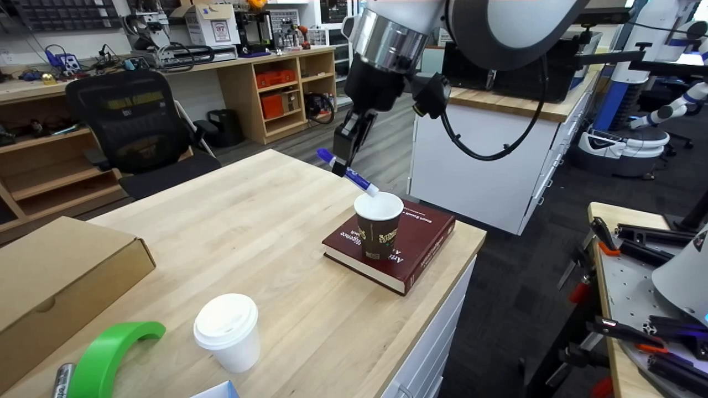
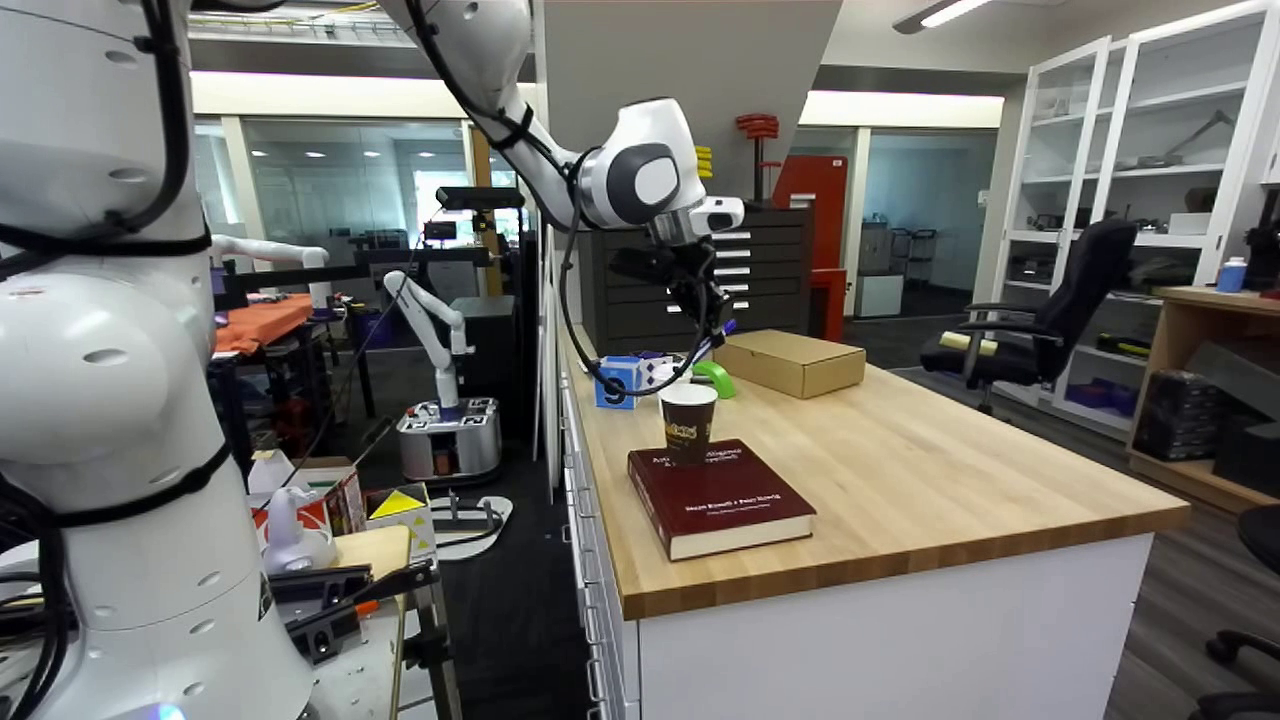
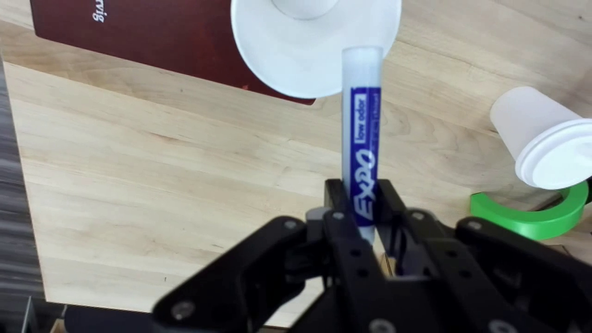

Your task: Put the marker in the cup

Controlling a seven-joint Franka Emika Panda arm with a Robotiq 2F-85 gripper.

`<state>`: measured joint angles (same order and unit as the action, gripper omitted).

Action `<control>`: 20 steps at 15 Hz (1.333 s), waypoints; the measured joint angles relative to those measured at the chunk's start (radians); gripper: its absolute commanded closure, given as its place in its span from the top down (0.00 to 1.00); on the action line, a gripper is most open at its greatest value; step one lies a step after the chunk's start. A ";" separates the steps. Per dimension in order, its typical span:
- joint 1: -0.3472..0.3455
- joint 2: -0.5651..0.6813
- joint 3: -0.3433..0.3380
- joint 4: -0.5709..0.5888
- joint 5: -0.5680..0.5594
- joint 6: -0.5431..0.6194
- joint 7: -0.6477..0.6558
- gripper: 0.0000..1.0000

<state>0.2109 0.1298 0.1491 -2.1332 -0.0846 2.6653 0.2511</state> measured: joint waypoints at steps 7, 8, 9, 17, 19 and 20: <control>-0.013 -0.029 -0.019 -0.123 -0.001 0.157 0.002 0.05; -0.018 -0.026 -0.025 -0.137 -0.001 0.183 0.000 0.05; -0.022 -0.022 -0.032 -0.148 -0.001 0.208 -0.003 0.05; -0.020 -0.036 0.016 -0.210 0.040 0.302 -0.071 0.75; -0.013 -0.054 0.030 -0.220 0.041 0.302 -0.078 0.88; -0.012 -0.065 0.033 -0.226 0.041 0.302 -0.078 0.95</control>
<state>0.1988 0.0651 0.1819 -2.3589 -0.0431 2.9675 0.1730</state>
